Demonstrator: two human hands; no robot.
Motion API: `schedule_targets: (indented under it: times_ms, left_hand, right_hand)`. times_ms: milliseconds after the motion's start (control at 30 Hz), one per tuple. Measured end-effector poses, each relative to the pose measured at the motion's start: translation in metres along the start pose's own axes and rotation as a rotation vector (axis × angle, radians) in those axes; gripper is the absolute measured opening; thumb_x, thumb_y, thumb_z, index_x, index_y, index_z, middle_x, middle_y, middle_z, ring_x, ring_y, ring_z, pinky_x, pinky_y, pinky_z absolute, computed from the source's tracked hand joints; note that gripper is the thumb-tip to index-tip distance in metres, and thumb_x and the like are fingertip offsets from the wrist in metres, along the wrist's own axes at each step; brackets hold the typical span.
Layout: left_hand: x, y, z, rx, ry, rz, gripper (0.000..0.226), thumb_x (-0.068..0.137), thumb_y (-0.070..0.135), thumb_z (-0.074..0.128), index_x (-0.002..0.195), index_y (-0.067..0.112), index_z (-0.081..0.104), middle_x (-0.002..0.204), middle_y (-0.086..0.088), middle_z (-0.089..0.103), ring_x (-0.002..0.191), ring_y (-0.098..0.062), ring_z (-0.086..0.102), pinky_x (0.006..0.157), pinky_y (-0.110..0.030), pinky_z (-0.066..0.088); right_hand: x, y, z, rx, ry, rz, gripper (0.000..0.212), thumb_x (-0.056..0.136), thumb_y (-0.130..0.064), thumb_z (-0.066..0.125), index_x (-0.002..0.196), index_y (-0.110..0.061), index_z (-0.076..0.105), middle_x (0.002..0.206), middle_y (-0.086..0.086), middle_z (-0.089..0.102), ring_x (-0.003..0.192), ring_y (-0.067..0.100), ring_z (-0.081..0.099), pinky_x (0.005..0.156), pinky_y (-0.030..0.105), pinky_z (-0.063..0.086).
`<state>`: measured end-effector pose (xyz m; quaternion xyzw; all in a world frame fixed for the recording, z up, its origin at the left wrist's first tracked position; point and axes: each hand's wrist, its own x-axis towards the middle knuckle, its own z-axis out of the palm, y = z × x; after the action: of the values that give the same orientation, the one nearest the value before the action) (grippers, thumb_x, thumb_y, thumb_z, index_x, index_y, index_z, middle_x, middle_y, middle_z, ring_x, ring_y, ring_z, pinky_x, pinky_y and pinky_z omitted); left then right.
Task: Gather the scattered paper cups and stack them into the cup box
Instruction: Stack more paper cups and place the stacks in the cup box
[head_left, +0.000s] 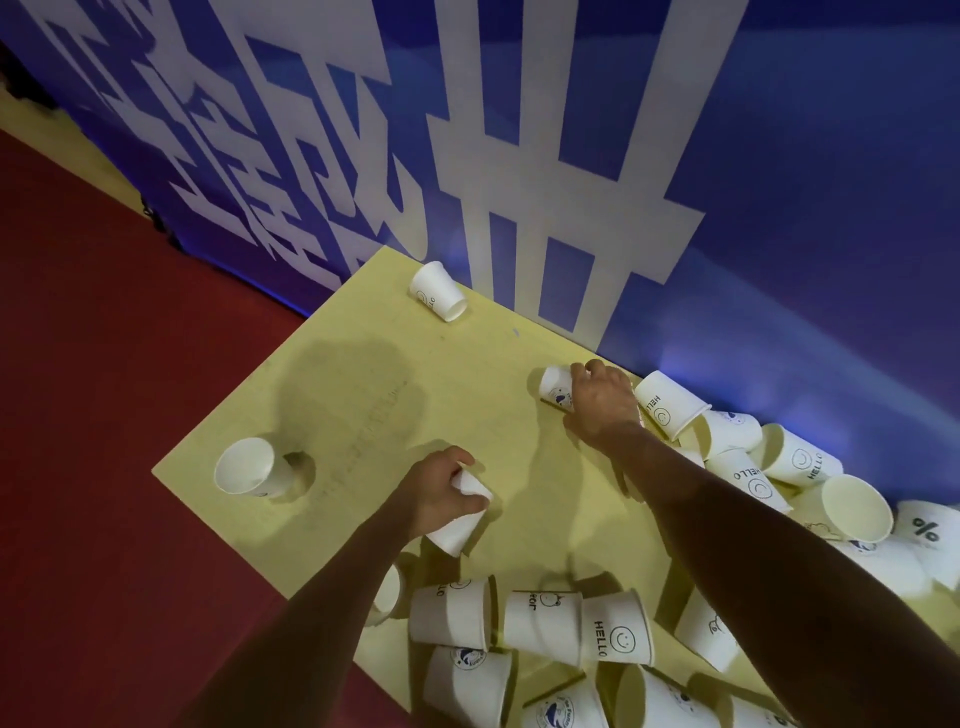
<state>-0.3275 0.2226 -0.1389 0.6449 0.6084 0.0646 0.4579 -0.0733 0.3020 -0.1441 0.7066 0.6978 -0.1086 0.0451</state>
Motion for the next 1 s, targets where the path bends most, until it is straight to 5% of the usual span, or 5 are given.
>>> schedule_targets:
  times_ms: [133,400,733,900,1000]
  left_hand:
    - [-0.005,0.008,0.004,-0.061,0.088,0.014,0.057,0.078,0.033,0.077,0.128,0.023,0.052,0.117,0.003,0.059,0.098,-0.013,0.058,0.076,-0.019,0.042]
    - [-0.018,0.037,0.012,-0.261,0.225,-0.067,0.063,0.073,0.033,0.081,0.128,0.022,0.052,0.118,-0.002,0.061,0.102,-0.02,0.06,0.091,-0.034,0.049]
    - [-0.054,0.123,0.065,-0.43,0.173,-0.057,0.037,0.085,0.018,0.072,0.118,0.012,0.056,0.09,-0.003,0.061,0.063,-0.015,0.057,0.04,-0.012,0.042]
    - [-0.075,0.187,0.117,-0.558,0.062,-0.047,0.038,0.075,0.031,0.077,0.102,0.015,0.055,0.095,-0.008,0.064,0.074,-0.028,0.065,0.07,-0.048,0.057]
    - [-0.083,0.231,0.156,-0.609,0.004,-0.018,0.035,0.08,0.028,0.076,0.104,0.015,0.054,0.099,-0.004,0.059,0.082,-0.022,0.064,0.082,-0.044,0.057]
  right_hand:
    - [-0.01,0.0,0.005,0.043,0.057,-0.065,0.055,0.089,-0.032,0.068,0.136,-0.016,0.046,0.131,0.01,0.057,0.117,0.027,0.051,0.107,0.04,0.038]
    - [-0.055,-0.005,-0.028,0.787,0.176,0.128,0.07,0.08,-0.04,0.079,0.139,-0.022,0.045,0.132,0.005,0.056,0.112,0.024,0.057,0.095,0.042,0.051]
    - [-0.168,0.097,-0.047,0.869,0.19,0.312,0.068,0.073,-0.042,0.084,0.126,-0.021,0.047,0.111,0.004,0.061,0.1,0.024,0.061,0.087,0.04,0.052]
    - [-0.254,0.18,-0.058,0.841,0.262,0.414,0.067,0.073,-0.04,0.084,0.127,-0.02,0.048,0.117,0.0,0.058,0.104,0.022,0.058,0.085,0.035,0.049]
    - [-0.305,0.228,-0.067,0.834,0.32,0.47,0.065,0.074,-0.038,0.084,0.127,-0.021,0.049,0.118,0.001,0.057,0.102,0.021,0.056,0.081,0.032,0.046]
